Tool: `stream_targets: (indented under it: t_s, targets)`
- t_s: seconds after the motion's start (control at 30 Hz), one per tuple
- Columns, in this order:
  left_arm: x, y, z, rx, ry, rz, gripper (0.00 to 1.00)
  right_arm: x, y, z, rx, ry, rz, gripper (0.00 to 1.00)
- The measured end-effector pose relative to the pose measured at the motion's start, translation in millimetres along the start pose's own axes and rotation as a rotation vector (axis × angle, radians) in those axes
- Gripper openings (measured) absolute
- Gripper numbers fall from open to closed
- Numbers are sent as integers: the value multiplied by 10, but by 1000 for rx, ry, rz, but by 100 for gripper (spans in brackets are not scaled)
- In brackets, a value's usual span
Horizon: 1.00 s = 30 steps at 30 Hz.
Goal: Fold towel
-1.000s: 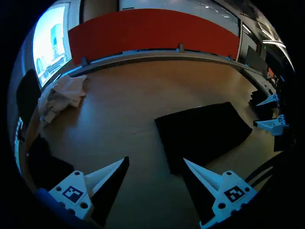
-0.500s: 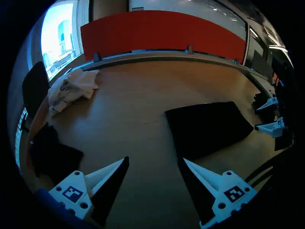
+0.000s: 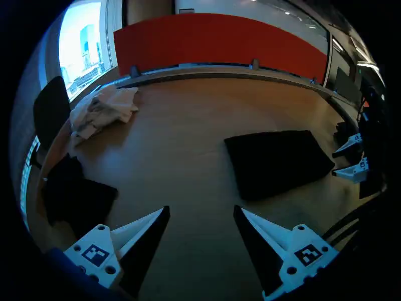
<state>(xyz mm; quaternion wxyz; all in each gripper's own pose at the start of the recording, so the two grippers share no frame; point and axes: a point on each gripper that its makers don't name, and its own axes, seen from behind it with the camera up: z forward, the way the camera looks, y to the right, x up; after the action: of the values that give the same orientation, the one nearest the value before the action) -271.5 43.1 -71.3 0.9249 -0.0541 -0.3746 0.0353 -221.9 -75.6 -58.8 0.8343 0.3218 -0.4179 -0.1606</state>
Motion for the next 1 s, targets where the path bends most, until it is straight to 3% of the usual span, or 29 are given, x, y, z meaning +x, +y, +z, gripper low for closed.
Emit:
stream_targets:
  t_s: [0.5,0.83,1.0]
  targets:
    - [-83,-46,-59,6,-9,-6,94,-30,-30,-7,31,-19,-21,51]
    - [-99,-66,-90,7,-9,-7,94,-44,-44,20,35,-31,-16,10]
    - [-108,-94,-96,11,-10,-9,94,1,-49,22,30,-19,-3,5]
